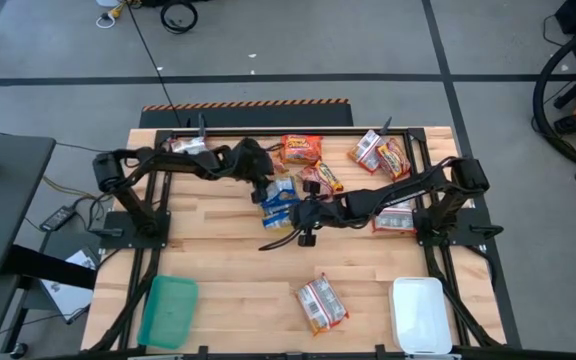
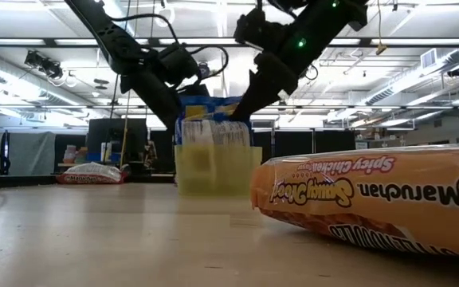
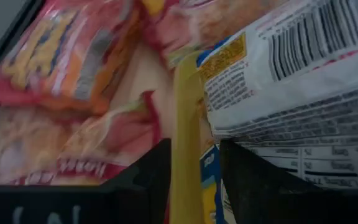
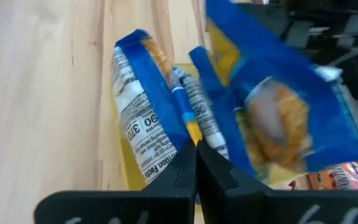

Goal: Sort Maruchan noodles
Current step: Adjust the blue noodle packs in the yellow bin

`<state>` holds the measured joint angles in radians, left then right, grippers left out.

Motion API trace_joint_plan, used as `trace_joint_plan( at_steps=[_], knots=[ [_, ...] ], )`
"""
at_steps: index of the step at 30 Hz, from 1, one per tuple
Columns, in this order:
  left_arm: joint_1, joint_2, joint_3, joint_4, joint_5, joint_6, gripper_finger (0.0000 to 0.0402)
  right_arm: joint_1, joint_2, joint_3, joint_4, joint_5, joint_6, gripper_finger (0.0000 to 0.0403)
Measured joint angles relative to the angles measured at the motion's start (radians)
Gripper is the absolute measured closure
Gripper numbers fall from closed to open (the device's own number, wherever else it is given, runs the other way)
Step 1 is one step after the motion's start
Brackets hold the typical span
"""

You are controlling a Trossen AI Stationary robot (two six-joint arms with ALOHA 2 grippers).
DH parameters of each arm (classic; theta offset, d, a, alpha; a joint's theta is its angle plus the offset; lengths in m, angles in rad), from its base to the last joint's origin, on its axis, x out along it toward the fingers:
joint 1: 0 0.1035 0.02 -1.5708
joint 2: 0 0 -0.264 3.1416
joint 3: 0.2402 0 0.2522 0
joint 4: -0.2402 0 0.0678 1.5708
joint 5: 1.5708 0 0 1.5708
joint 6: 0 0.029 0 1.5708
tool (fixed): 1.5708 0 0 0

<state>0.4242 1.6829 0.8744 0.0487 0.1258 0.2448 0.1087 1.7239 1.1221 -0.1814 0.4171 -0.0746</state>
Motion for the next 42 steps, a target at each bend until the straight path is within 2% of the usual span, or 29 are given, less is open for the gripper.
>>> trace_joint_plan(
  at_steps=[7, 11, 16, 20, 23, 27, 29, 31, 33, 38, 42],
  knots=[
    [-0.027, 0.032, 0.001, -0.007, -0.021, 0.029, 0.0260, -0.001, -0.024, 0.000, -0.003, 0.016, 0.018, 0.0394],
    [-0.030, 0.024, 0.008, -0.022, -0.112, 0.040, 0.0260, -0.005, -0.026, -0.009, -0.044, 0.024, 0.038, 0.0394],
    [-0.005, -0.083, 0.030, -0.039, -0.127, 0.060, 0.0251, -0.001, -0.030, -0.027, -0.082, 0.009, 0.048, 0.0383],
    [0.026, -0.165, 0.042, -0.148, -0.125, 0.067, 0.0241, 0.017, -0.063, -0.001, -0.141, -0.018, 0.019, 0.0348],
    [0.053, -0.221, 0.034, -0.199, -0.063, 0.048, 0.0240, 0.022, -0.110, 0.017, -0.139, -0.018, -0.016, 0.0312],
    [0.064, -0.254, -0.017, -0.184, 0.128, -0.062, 0.0247, -0.015, -0.119, 0.017, -0.093, -0.043, -0.057, 0.0272],
    [0.036, -0.258, -0.057, -0.139, 0.201, -0.121, 0.0251, -0.047, -0.097, 0.017, -0.055, -0.107, -0.056, 0.0260],
    [-0.010, -0.257, -0.102, -0.104, 0.213, -0.157, 0.0255, -0.075, -0.049, 0.016, -0.017, -0.195, -0.051, 0.0256],
    [-0.064, -0.256, -0.133, -0.081, 0.191, -0.183, 0.0259, -0.097, -0.004, 0.014, -0.005, -0.241, -0.057, 0.0255],
    [-0.223, -0.256, -0.166, -0.100, 0.090, -0.263, 0.0260, -0.135, 0.041, 0.032, 0.003, -0.279, -0.075, 0.0261],
    [-0.349, -0.256, -0.166, -0.162, 0.017, -0.319, 0.0260, -0.139, 0.026, 0.051, -0.047, -0.424, -0.057, 0.0260]
  ],
)
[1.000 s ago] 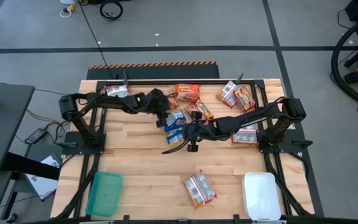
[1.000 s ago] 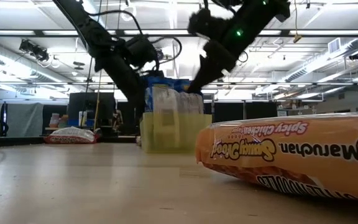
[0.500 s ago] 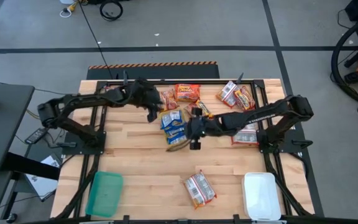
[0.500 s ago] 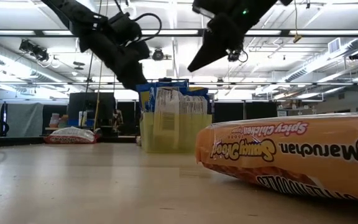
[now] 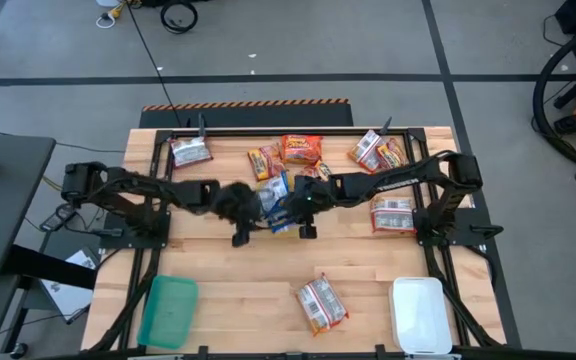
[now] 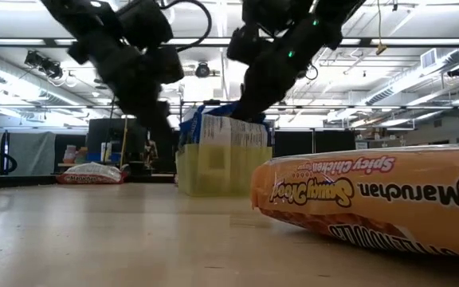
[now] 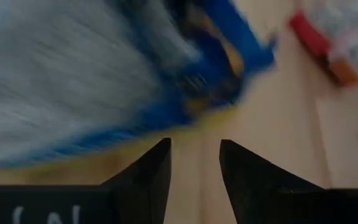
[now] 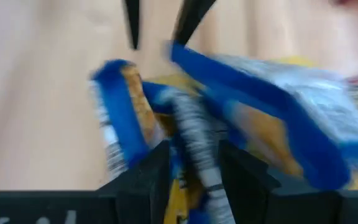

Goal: Sort Maruchan noodles
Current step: Adjust the blue noodle packs in the yellow bin

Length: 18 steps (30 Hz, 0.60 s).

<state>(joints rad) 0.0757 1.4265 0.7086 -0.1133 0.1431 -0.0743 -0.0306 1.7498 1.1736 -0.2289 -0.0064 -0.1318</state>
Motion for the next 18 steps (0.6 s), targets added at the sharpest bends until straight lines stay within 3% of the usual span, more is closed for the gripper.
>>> trace_joint_plan(
  at_steps=[4, 8, 10, 12, 14, 18],
  knots=[
    [-0.068, -0.031, 0.000, -0.138, -0.087, -0.054, 0.0260, 0.009, -0.039, 0.037, -0.040, -0.114, -0.006, 0.0261],
    [-0.092, -0.080, 0.000, -0.227, -0.258, -0.120, 0.0260, 0.001, -0.044, 0.038, -0.019, 0.017, -0.083, 0.0263],
    [-0.093, -0.082, -0.002, -0.179, -0.355, -0.125, 0.0260, -0.013, -0.031, 0.038, -0.017, 0.080, -0.121, 0.0263],
    [-0.092, -0.080, -0.029, -0.094, -0.403, -0.123, 0.0260, -0.025, -0.016, 0.028, -0.018, 0.080, -0.164, 0.0263],
    [-0.088, -0.056, -0.066, 0.039, -0.411, -0.117, 0.0260, -0.032, -0.015, 0.013, -0.027, 0.070, -0.203, 0.0263],
    [-0.066, -0.032, -0.123, 0.131, -0.429, -0.113, 0.0260, -0.036, -0.017, 0.002, -0.028, 0.106, -0.230, 0.0263]
  ],
)
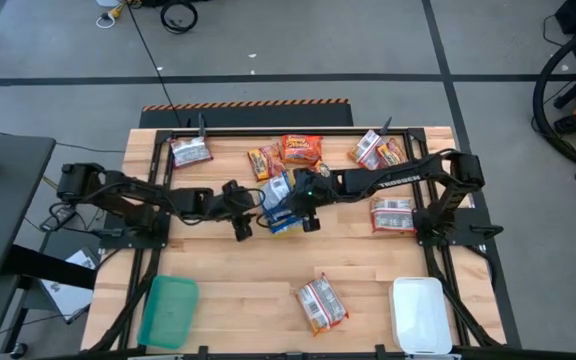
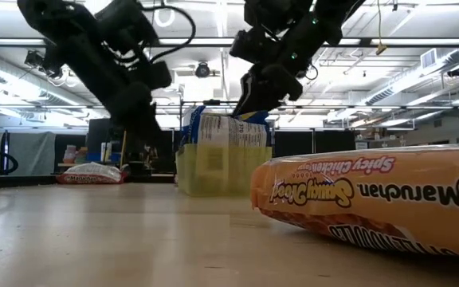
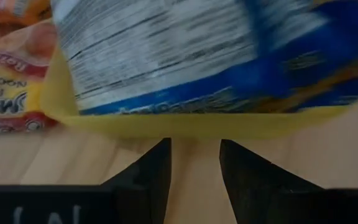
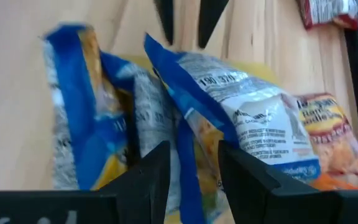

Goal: Sort Maruchan noodles
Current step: Adjust the blue noodle packs in the yellow bin

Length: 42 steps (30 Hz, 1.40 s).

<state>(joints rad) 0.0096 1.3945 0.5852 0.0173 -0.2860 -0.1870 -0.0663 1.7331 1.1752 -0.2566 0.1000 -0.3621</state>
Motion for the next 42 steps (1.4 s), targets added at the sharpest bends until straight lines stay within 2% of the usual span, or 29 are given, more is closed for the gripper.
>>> trace_joint_plan(
  at_steps=[3, 8, 11, 15, 20, 24, 28, 30, 35, 40, 42],
  knots=[
    [0.010, 0.000, -0.006, -0.010, -0.056, 0.014, 0.0260, -0.001, -0.011, 0.000, -0.002, 0.035, -0.006, 0.0263],
    [-0.006, -0.027, -0.004, -0.011, -0.057, 0.037, 0.0260, 0.004, -0.065, 0.000, 0.003, 0.137, -0.032, 0.0263],
    [-0.028, -0.114, -0.003, -0.037, -0.052, 0.028, 0.0260, -0.019, -0.099, 0.001, 0.006, 0.147, -0.026, 0.0263],
    [-0.060, -0.296, -0.001, -0.128, -0.059, 0.023, 0.0260, -0.070, -0.113, 0.001, 0.017, 0.145, -0.031, 0.0263],
    [-0.087, -0.452, -0.002, -0.146, -0.041, 0.013, 0.0260, -0.170, -0.055, 0.002, 0.142, 0.074, -0.032, 0.0263],
    [-0.111, -0.460, -0.004, -0.080, 0.085, -0.020, 0.0260, -0.212, 0.033, 0.002, 0.243, -0.017, 0.046, 0.0263],
    [-0.161, -0.432, -0.004, -0.062, 0.102, -0.081, 0.0260, -0.198, 0.103, 0.002, 0.241, -0.113, 0.140, 0.0263],
    [-0.188, -0.423, -0.004, -0.056, 0.088, -0.121, 0.0260, -0.185, 0.107, 0.004, 0.202, -0.163, 0.180, 0.0263],
    [-0.252, -0.424, -0.004, -0.072, 0.025, -0.142, 0.0260, -0.143, 0.056, 0.001, 0.068, -0.199, 0.253, 0.0263],
    [-0.272, -0.404, -0.004, -0.146, -0.050, -0.143, 0.0260, -0.124, -0.073, 0.001, -0.008, -0.190, 0.240, 0.0263],
    [-0.285, -0.385, -0.004, -0.188, -0.094, -0.143, 0.0260, -0.096, -0.105, 0.001, -0.022, -0.223, 0.206, 0.0263]
  ],
)
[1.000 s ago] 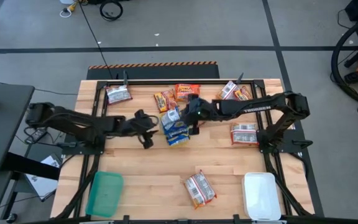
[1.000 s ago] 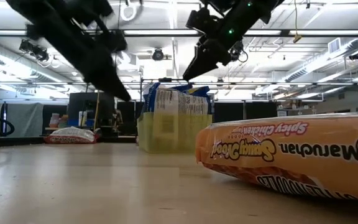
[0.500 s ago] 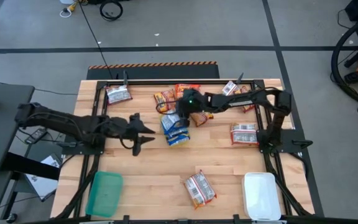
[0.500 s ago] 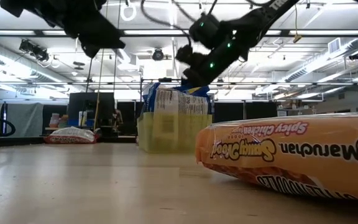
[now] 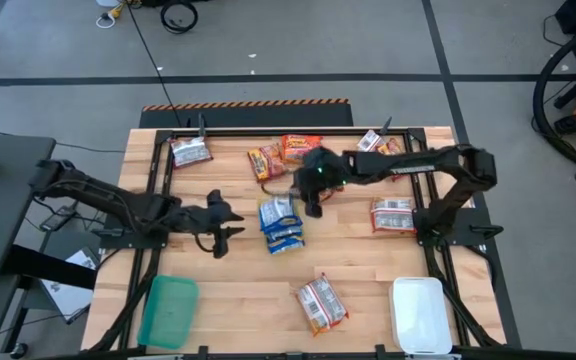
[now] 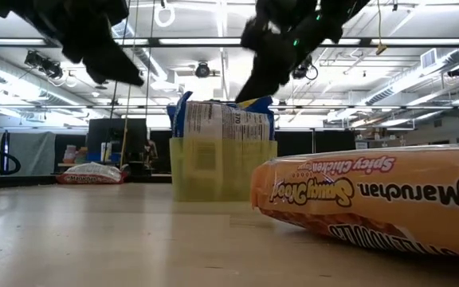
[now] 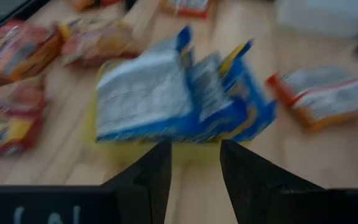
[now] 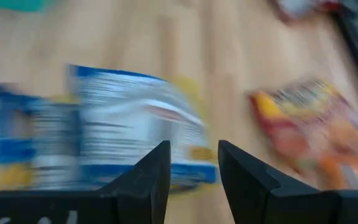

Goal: Sort Maruchan noodles
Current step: Adjust the blue noodle packs in the yellow bin

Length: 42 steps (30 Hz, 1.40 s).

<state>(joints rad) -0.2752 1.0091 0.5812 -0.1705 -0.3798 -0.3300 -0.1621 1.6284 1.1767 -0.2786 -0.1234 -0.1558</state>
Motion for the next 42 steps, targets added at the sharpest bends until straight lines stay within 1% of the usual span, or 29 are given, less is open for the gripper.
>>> trace_joint_plan(
  at_steps=[2, 4, 7, 9, 11, 13, 15, 17, 21, 25, 28, 32, 37, 38, 41, 42],
  knots=[
    [-0.014, 0.037, 0.000, -0.009, -0.043, 0.000, 0.0260, 0.053, -0.020, 0.000, 0.000, -0.051, -0.017, 0.0263],
    [-0.023, 0.084, 0.000, -0.017, -0.068, -0.004, 0.0260, 0.118, -0.022, 0.000, 0.027, -0.053, -0.007, 0.0265],
    [-0.028, 0.159, 0.000, 0.016, -0.090, -0.032, 0.0260, 0.204, 0.013, 0.000, 0.042, 0.074, 0.022, 0.0270],
    [-0.028, 0.213, 0.000, 0.038, -0.090, -0.035, 0.0260, 0.237, 0.042, -0.001, 0.036, 0.161, 0.027, 0.0272],
    [-0.028, 0.262, 0.000, 0.061, -0.090, -0.035, 0.0260, 0.254, 0.065, -0.001, 0.039, 0.217, 0.045, 0.0273],
    [-0.028, 0.306, 0.000, 0.082, -0.089, -0.035, 0.0260, 0.259, 0.077, -0.001, 0.036, 0.235, 0.057, 0.0273],
    [-0.028, 0.346, 0.000, 0.088, -0.089, -0.039, 0.0260, 0.256, 0.089, -0.001, 0.033, 0.228, 0.055, 0.0273],
    [-0.031, 0.381, 0.000, 0.106, -0.091, -0.052, 0.0260, 0.251, 0.090, -0.001, 0.012, 0.210, 0.026, 0.0273],
    [-0.018, 0.432, 0.000, 0.110, -0.087, -0.056, 0.0260, 0.245, 0.090, -0.001, 0.020, 0.208, -0.024, 0.0272],
    [0.014, 0.453, 0.001, 0.117, -0.088, -0.059, 0.0260, 0.246, 0.090, -0.007, 0.035, 0.163, -0.008, 0.0269],
    [0.026, 0.459, 0.001, 0.115, -0.086, -0.055, 0.0260, 0.260, 0.089, -0.026, 0.066, 0.175, 0.022, 0.0263],
    [0.032, 0.459, 0.001, 0.107, -0.065, -0.034, 0.0260, 0.267, 0.088, -0.069, 0.104, 0.200, 0.064, 0.0246],
    [0.032, 0.459, 0.001, 0.111, -0.064, -0.026, 0.0260, 0.266, 0.088, -0.083, 0.139, 0.306, 0.036, 0.0213],
    [0.032, 0.459, 0.001, 0.111, -0.064, -0.026, 0.0260, 0.266, 0.088, -0.083, 0.141, 0.304, 0.031, 0.0206],
    [0.028, 0.459, 0.001, 0.111, -0.064, -0.026, 0.0260, 0.255, 0.088, -0.084, 0.144, 0.225, 0.033, 0.0192],
    [0.025, 0.459, 0.001, 0.111, -0.064, -0.026, 0.0260, 0.252, 0.088, -0.086, 0.145, 0.219, 0.040, 0.0190]
  ],
)
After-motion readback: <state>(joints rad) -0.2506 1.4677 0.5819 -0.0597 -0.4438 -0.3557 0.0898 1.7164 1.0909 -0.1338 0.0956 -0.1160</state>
